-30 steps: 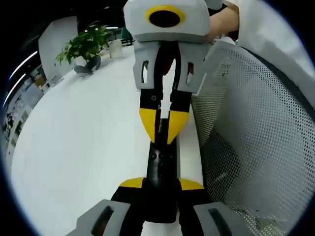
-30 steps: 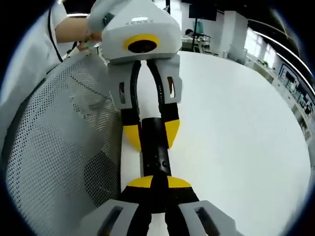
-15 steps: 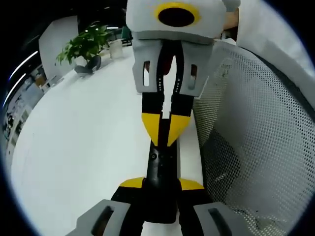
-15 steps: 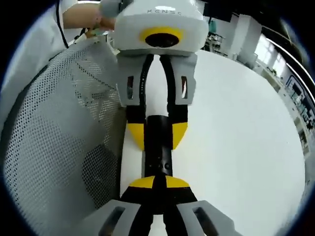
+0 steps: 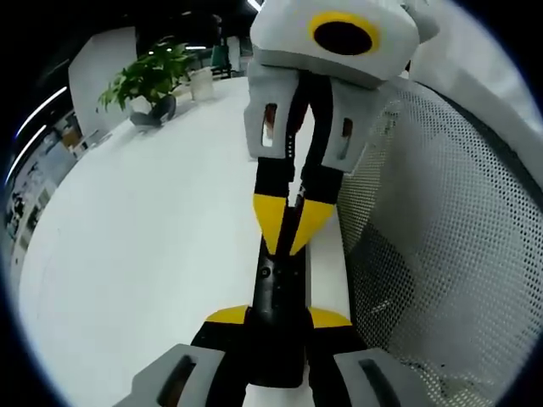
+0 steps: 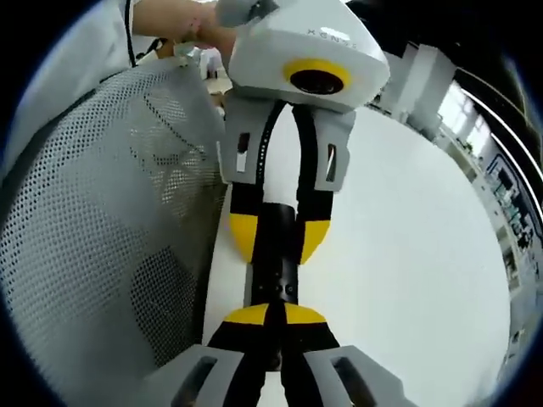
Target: Press the specified remote control buttons in sequence, fully releasing each button before pressing the next.
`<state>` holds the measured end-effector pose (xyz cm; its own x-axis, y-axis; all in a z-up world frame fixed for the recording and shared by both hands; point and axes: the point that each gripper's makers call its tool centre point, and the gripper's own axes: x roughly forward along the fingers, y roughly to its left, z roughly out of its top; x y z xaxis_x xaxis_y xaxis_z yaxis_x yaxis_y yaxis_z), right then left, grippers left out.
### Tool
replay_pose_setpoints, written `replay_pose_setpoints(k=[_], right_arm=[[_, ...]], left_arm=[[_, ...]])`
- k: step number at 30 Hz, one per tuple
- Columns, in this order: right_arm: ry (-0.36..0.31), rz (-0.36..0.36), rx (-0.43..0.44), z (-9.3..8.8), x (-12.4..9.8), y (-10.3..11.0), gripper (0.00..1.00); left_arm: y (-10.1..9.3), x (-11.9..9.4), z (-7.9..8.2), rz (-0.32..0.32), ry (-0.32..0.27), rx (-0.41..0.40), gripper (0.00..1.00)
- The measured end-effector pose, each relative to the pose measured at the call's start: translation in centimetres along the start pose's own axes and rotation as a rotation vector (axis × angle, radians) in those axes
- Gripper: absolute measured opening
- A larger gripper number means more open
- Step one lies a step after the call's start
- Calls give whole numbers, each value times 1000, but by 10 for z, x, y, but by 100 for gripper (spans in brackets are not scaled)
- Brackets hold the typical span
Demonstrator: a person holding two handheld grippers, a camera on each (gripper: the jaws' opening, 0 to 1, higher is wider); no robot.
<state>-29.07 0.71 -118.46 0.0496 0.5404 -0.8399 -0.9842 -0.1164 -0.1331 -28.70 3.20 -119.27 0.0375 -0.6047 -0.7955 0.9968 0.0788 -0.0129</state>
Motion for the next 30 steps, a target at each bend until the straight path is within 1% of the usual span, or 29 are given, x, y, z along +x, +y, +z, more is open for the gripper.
replay_pose_setpoints(k=[1, 4, 5, 7, 9, 10, 11, 13, 16, 17, 19, 22, 23, 24, 27, 29, 30], right_arm=[[3, 6, -5, 0, 0, 0, 0], [16, 28, 23, 1, 1, -1, 0], [26, 36, 21, 1, 1, -2, 0], [54, 47, 45, 1, 2, -2, 0], [96, 66, 150, -1, 2, -1, 0], [112, 75, 135, 0, 3, -3, 0], [118, 75, 147, 1, 3, -3, 0], [115, 63, 153, 0, 3, -2, 0], [86, 35, 150, -1, 2, -1, 0], [68, 21, 129, 0, 1, -1, 0], [34, 4, 135, 0, 0, -2, 0], [-27, 1, 187, 2, 0, -3, 0], [-61, 13, 234, 2, 0, -4, 0], [-77, 8, 272, 2, -1, -6, 0], [-83, 16, 291, 0, -2, -7, 0], [-77, 18, 278, 2, -2, -5, 0], [-68, 26, 258, 3, -2, -3, 0]], left_arm=[[0, 0, 0, 0, 0, 0, 23], [0, 0, 0, 0, -2, 0, 23], [0, 0, 0, 0, -1, -1, 23], [0, 0, 0, 0, -1, -1, 22], [0, 0, 0, 0, -2, -1, 22], [0, 0, 0, 0, -3, 0, 22], [0, 0, 0, -1, -3, 0, 22], [0, 0, 0, 0, -4, 0, 22], [0, 0, -1, 0, -3, 0, 22], [0, 0, -1, 0, -3, 0, 22], [1, 0, -1, 0, -5, -1, 22], [1, 0, -1, 1, -8, -1, 22], [1, 0, -1, 1, -7, 2, 22], [1, 0, -1, 2, -4, 4, 22], [1, 0, -1, 3, 3, 5, 22], [1, 0, -1, 5, -2, 0, 22], [1, 0, -1, 6, -8, -3, 22]])
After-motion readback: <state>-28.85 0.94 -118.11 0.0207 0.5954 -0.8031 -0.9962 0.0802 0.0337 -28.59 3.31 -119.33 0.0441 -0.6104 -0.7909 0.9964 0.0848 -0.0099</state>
